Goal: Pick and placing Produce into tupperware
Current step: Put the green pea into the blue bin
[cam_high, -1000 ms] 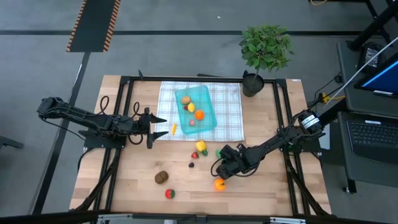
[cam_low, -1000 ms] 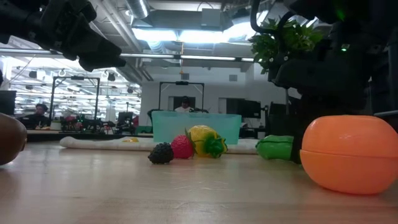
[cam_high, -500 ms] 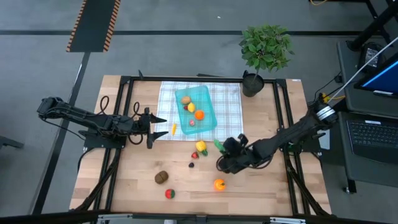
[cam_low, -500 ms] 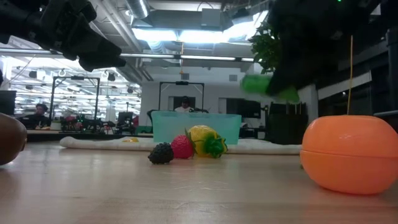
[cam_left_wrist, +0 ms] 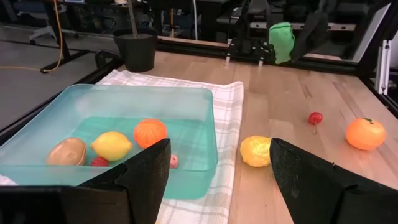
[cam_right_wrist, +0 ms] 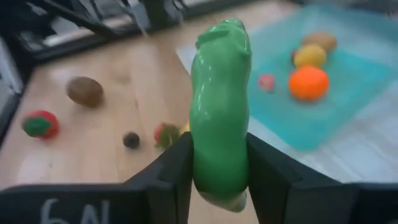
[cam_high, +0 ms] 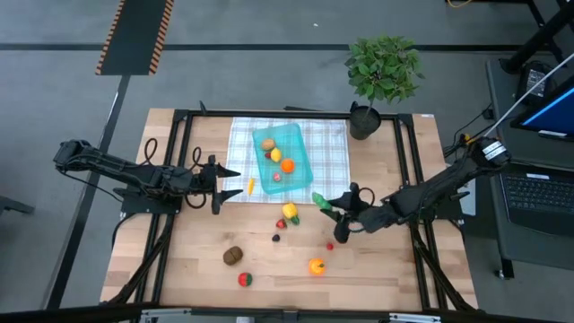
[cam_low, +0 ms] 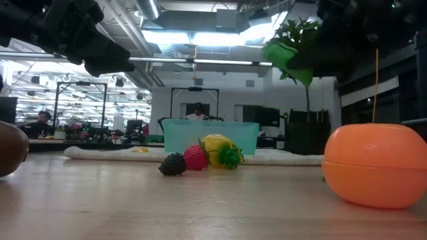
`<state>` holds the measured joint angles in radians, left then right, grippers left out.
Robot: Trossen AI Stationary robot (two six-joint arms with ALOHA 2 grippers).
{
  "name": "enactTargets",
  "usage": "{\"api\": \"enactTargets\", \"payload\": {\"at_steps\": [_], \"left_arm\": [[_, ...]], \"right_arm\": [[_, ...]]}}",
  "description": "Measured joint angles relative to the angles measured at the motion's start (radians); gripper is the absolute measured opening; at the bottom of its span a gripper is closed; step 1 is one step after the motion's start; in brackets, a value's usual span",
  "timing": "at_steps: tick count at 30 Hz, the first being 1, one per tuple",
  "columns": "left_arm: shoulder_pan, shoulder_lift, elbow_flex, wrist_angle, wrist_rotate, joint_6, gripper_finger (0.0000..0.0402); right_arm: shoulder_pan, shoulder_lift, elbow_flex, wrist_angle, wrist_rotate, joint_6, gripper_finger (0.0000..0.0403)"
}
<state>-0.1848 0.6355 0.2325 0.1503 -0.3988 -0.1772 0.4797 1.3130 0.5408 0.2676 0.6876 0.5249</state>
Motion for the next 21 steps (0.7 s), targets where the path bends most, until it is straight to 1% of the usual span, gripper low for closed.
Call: {"api": "enactTargets", "payload": {"at_steps": [5, 9, 11, 14, 18, 21], "left_arm": [[0.000, 0.000, 0.000, 0.002, 0.000, -0.004, 0.0266], [0.000, 0.000, 0.000, 0.003, 0.000, -0.004, 0.0266], [0.000, 0.000, 0.000, 0.003, 0.000, -0.004, 0.0266], [0.000, 0.000, 0.000, 0.003, 0.000, -0.004, 0.0266], [0.000, 0.000, 0.000, 0.003, 0.000, -0.004, 0.0266], [0.000, 0.000, 0.000, 0.003, 0.000, -0.004, 0.0266]], "right_arm": [[0.000, -0.001, -0.143, 0.370, -0.010, -0.154, 0.0121], [0.000, 0.003, -0.220, 0.583, -0.029, -0.230, 0.0120], [0.000, 0.003, -0.241, 0.648, -0.044, -0.283, 0.0123], [-0.001, 0.003, -0.254, 0.720, -0.111, -0.369, 0.0123], [-0.015, 0.003, -0.254, 0.750, -0.204, -0.453, 0.0119], [-0.034, 0.003, -0.254, 0.763, -0.239, -0.456, 0.0121]]}}
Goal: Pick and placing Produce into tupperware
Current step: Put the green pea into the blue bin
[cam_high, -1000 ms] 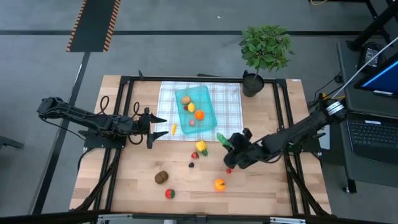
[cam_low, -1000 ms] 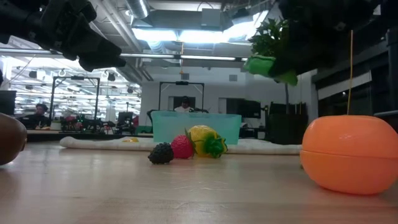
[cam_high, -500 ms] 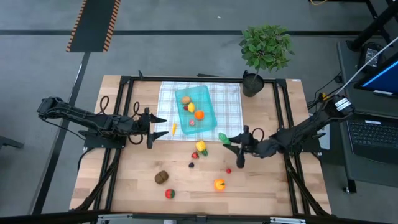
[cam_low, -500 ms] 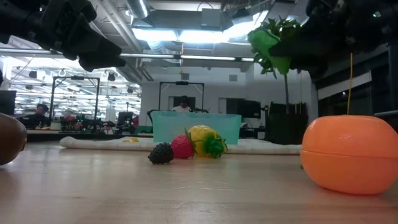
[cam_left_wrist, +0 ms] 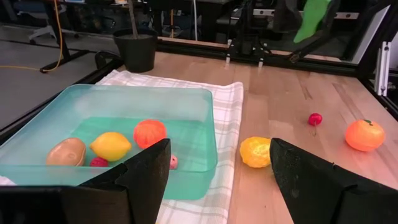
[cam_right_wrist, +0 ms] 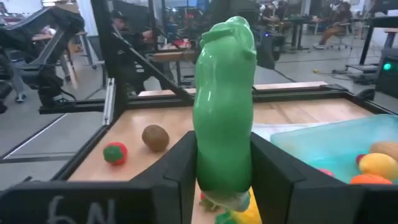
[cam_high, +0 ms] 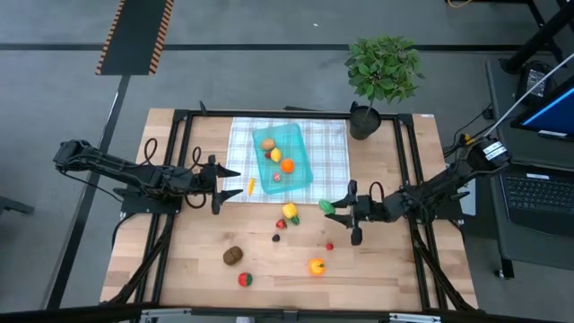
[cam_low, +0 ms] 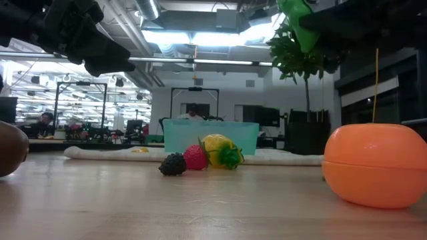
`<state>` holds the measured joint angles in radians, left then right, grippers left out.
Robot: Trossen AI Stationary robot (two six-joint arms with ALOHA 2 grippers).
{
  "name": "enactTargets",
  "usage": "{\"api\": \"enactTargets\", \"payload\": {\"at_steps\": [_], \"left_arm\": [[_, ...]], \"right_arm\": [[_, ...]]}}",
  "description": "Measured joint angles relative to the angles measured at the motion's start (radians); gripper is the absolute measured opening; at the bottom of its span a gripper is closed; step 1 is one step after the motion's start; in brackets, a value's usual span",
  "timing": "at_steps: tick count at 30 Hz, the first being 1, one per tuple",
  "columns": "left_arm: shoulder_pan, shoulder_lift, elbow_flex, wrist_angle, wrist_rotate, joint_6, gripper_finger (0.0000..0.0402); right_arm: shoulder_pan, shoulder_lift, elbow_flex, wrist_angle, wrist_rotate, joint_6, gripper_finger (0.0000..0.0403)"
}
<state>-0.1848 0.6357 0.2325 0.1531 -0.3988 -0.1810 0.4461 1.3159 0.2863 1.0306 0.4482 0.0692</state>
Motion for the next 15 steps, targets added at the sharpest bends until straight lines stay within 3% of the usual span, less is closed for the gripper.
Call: {"api": "enactTargets", "payload": {"at_steps": [8, 15], "left_arm": [[0.000, 0.000, 0.000, 0.000, 0.000, 0.000, 0.0266], [0.000, 0.000, 0.000, -0.005, 0.000, 0.006, 0.0266]], "right_arm": [[-0.065, 0.000, 0.014, -0.003, 0.023, 0.001, 0.0119], [-0.189, 0.000, 0.070, -0.085, 0.041, 0.002, 0.0120]]}}
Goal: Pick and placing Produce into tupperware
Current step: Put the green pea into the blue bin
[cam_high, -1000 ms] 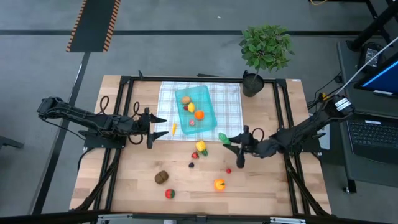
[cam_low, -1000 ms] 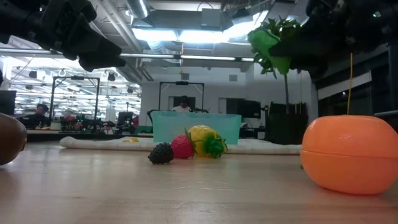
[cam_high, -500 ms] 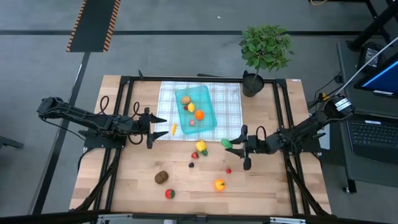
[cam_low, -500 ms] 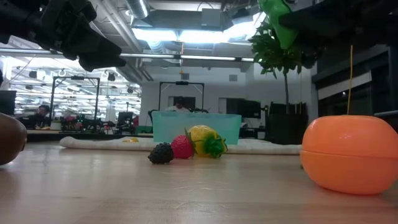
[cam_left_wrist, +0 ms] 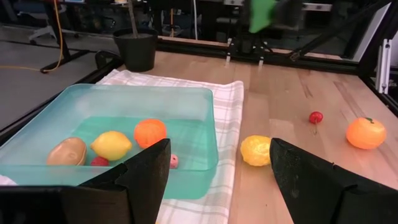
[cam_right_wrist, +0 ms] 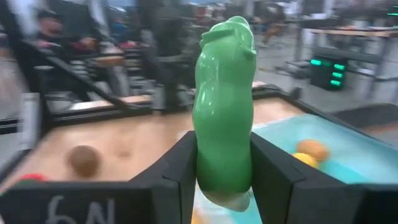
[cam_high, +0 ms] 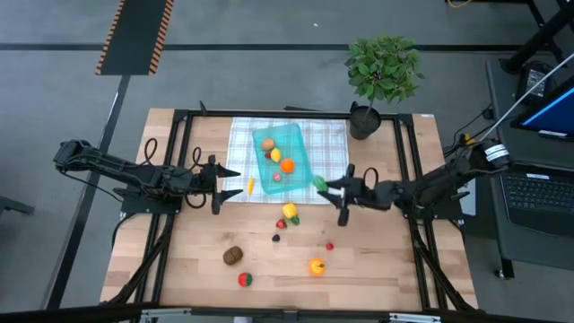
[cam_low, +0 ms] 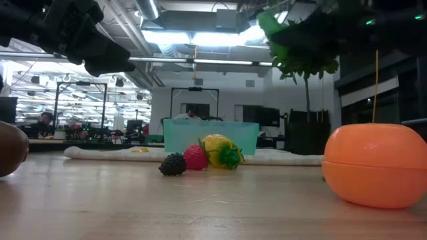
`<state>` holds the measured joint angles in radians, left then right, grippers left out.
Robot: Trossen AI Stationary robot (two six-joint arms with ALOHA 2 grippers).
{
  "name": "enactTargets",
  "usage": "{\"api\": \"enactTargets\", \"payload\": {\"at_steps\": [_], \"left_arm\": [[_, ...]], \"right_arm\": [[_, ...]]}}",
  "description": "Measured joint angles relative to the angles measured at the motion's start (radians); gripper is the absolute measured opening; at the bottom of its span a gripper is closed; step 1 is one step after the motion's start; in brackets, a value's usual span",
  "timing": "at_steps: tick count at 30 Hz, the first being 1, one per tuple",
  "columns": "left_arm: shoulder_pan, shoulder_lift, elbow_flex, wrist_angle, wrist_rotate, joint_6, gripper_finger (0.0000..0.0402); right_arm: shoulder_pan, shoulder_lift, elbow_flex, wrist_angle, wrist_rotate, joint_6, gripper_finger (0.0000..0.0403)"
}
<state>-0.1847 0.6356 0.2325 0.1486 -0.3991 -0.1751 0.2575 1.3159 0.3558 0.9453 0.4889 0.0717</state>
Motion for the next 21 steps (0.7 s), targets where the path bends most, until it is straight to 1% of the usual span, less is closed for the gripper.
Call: {"api": "enactTargets", "payload": {"at_steps": [5, 8, 11, 14, 21], "left_arm": [[0.000, 0.000, 0.000, 0.000, 0.000, 0.009, 0.0266], [0.000, 0.000, 0.000, 0.000, 0.000, 0.009, 0.0266], [0.000, 0.000, 0.000, 0.001, 0.000, 0.009, 0.0266], [0.000, 0.000, 0.000, 0.001, 0.000, 0.009, 0.0266], [0.000, 0.000, 0.000, 0.001, 0.000, 0.009, 0.0266]], "right_arm": [[-0.098, 0.014, 0.038, -0.060, 0.002, 0.002, 0.0121], [-0.154, 0.041, 0.054, -0.061, -0.049, 0.003, 0.0121], [-0.217, 0.076, 0.072, -0.061, -0.111, 0.026, 0.0121], [-0.284, 0.125, 0.107, -0.060, -0.201, 0.047, 0.0122], [-0.426, 0.266, 0.237, -0.061, -0.370, 0.065, 0.0123]]}}
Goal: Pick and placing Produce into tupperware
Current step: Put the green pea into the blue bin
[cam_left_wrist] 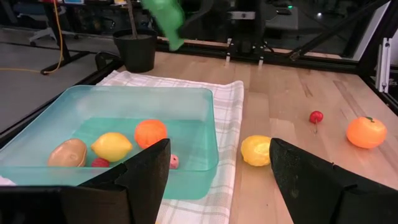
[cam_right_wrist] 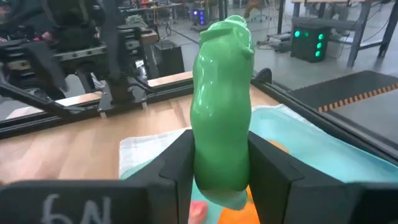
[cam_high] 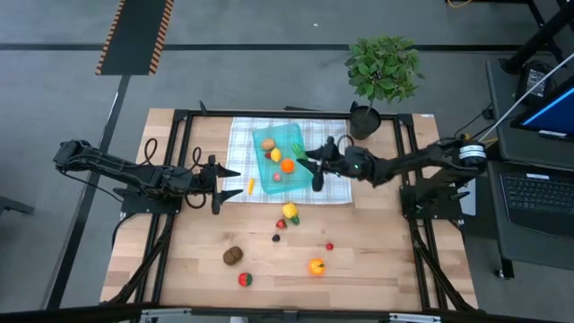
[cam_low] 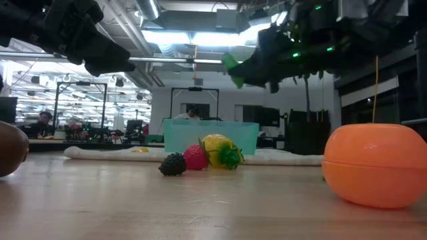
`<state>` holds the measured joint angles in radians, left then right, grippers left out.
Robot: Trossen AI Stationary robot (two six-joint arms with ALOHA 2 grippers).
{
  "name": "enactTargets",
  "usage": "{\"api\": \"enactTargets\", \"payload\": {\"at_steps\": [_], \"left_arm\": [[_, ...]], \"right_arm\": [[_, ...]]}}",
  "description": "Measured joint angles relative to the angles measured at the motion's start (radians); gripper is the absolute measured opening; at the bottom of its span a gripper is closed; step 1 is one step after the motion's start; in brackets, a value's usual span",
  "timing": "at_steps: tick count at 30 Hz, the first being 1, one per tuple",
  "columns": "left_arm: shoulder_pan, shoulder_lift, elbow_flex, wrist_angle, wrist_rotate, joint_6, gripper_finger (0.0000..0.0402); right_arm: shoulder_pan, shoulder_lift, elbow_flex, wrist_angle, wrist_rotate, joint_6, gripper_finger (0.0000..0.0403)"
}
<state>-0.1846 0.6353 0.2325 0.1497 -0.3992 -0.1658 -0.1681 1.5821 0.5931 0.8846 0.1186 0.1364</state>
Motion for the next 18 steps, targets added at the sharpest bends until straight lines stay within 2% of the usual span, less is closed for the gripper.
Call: {"api": "enactTargets", "payload": {"at_steps": [3, 8, 15, 18], "left_arm": [[0.000, 0.000, 0.000, 0.000, 0.000, 0.000, 0.0266], [0.000, 0.000, 0.000, -0.002, 0.000, 0.000, 0.0266], [0.000, 0.000, 0.000, -0.003, 0.000, 0.019, 0.0266], [0.000, 0.000, 0.000, -0.003, 0.000, 0.019, 0.0266]], "right_arm": [[-0.049, 0.069, 0.071, -0.018, -0.062, 0.016, 0.0124], [-0.111, 0.146, 0.174, -0.097, -0.071, 0.012, 0.0124], [-0.146, 0.159, 0.241, -0.207, -0.153, 0.025, 0.0122], [-0.146, 0.159, 0.283, -0.324, -0.169, 0.059, 0.0123]]}}
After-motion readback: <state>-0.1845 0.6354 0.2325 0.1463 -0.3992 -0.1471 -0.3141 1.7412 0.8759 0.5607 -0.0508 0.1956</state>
